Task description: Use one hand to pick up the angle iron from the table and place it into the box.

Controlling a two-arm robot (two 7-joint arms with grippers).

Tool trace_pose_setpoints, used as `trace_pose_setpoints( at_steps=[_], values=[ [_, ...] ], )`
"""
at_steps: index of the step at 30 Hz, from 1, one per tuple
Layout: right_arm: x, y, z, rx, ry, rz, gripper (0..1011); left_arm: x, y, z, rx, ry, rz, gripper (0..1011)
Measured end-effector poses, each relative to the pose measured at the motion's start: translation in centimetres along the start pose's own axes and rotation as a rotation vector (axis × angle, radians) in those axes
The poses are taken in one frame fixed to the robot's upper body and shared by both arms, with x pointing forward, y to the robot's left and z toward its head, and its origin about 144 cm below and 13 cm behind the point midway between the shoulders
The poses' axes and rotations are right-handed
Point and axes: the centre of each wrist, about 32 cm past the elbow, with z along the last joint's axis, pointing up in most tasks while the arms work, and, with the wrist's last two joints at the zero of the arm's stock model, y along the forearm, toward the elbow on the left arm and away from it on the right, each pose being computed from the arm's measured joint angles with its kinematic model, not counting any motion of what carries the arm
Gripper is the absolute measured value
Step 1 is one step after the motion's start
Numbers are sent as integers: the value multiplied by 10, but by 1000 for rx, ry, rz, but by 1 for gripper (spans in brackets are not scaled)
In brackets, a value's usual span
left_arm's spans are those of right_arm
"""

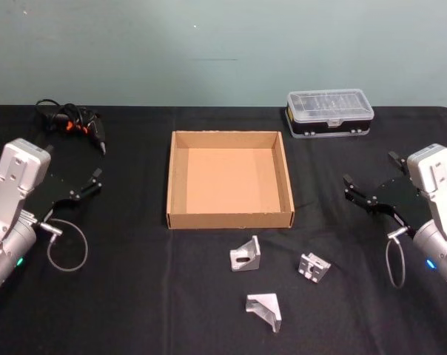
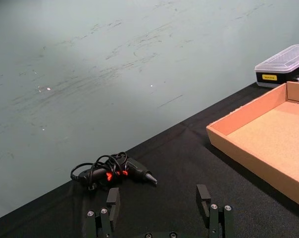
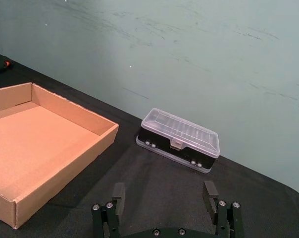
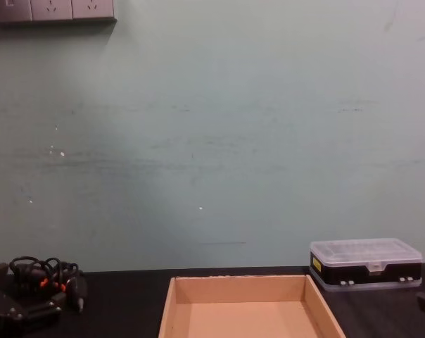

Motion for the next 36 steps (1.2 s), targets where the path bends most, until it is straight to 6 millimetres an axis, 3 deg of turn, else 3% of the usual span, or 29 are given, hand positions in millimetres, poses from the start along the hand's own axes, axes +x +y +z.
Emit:
trace_pose_setpoints(
  at_steps=[36],
  values=[
    [0,0,0,0,0,0,1002,0,0,0,0,0,0,1012]
  ],
)
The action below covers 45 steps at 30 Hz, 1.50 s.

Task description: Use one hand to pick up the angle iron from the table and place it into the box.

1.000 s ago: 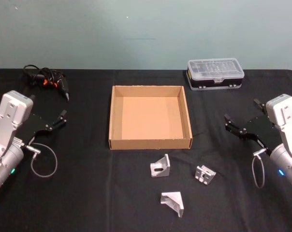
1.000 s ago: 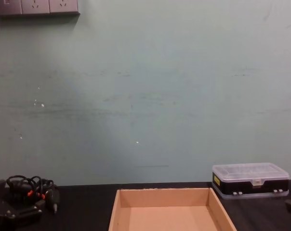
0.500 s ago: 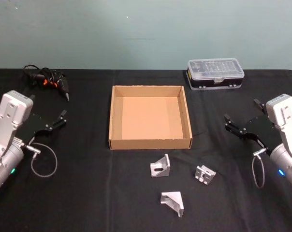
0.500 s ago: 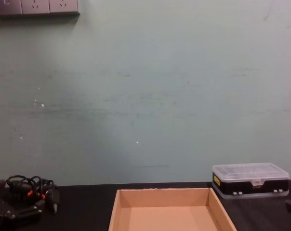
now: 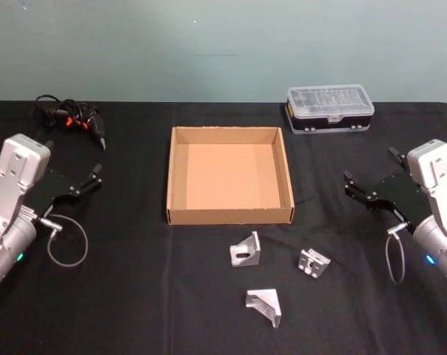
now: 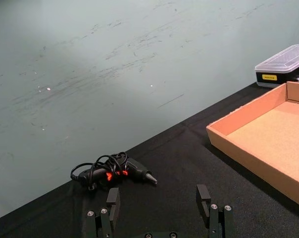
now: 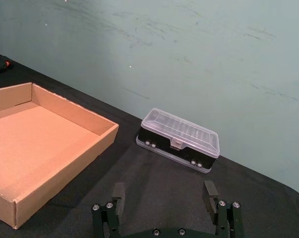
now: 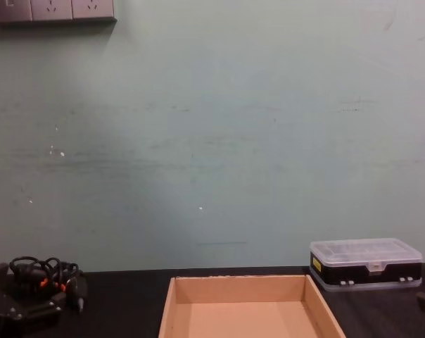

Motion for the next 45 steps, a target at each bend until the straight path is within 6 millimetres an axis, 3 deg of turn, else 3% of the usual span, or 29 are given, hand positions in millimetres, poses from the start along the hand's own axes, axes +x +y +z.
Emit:
trace_pose_setpoints(
  at_steps=[7,16,23,32,39,45],
  values=[
    [0,-3,3,16,21,20,1002,0,0,0,0,0,0,1011],
    [-4,-28,23,39,97,90,1002,0,0,0,0,0,0,1011],
    [-5,-59,53,-71,154,219,1002,0,0,0,0,0,0,1012],
    [-15,-82,87,-242,135,354,1002,0,0,0,0,0,0,1011],
    [-25,-77,88,-312,86,392,1002,0,0,0,0,0,0,1011],
    [-35,-57,85,-363,91,399,1002,0,0,0,0,0,0,1011]
  ],
)
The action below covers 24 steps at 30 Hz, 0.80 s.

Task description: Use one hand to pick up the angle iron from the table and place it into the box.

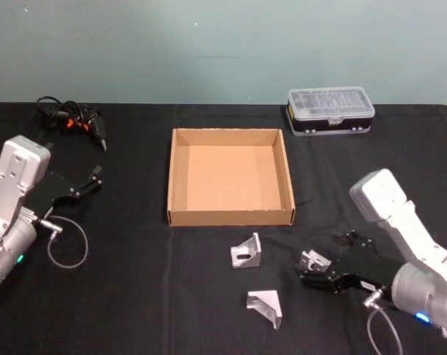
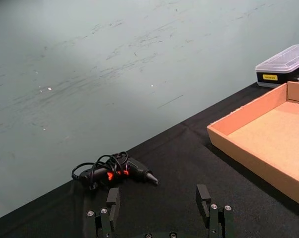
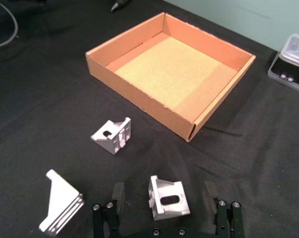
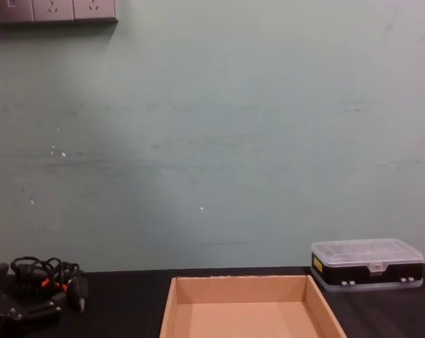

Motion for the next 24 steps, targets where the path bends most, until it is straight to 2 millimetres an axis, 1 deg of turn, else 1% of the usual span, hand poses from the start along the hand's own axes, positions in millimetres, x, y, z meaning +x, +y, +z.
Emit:
trace_pose_setpoints(
  at_steps=[10,17,24],
  values=[
    [-3,18,5,-44,6,-11,1003,0,0,0,0,0,0,1012],
    [-6,21,6,-60,2,-17,1003,0,0,0,0,0,0,1011],
    [-8,19,4,-70,7,-25,1002,0,0,0,0,0,0,1011]
  ],
)
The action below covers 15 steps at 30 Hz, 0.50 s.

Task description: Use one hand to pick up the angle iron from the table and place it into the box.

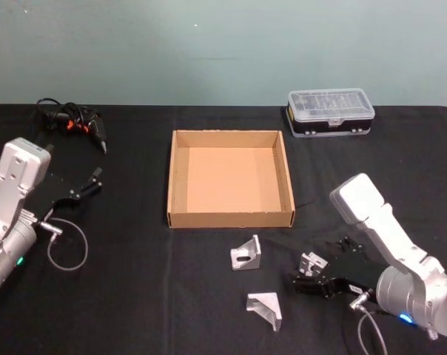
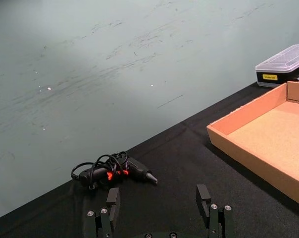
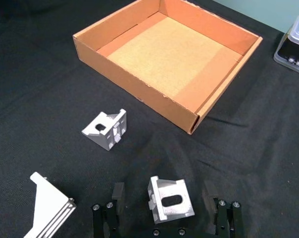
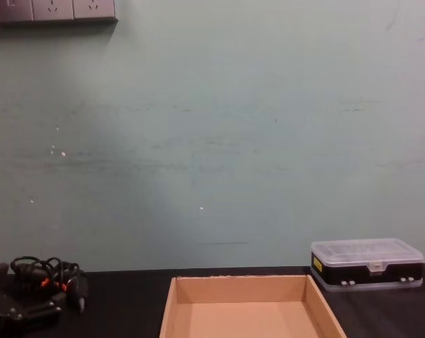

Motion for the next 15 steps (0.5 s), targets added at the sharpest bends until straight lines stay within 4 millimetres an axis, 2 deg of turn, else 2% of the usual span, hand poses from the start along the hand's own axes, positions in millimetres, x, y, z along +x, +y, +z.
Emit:
trace_pose_setpoints(
  at_steps=[15],
  values=[
    [-1,-2,-2,7,7,-11,1002,0,0,0,0,0,0,1011]
  ],
)
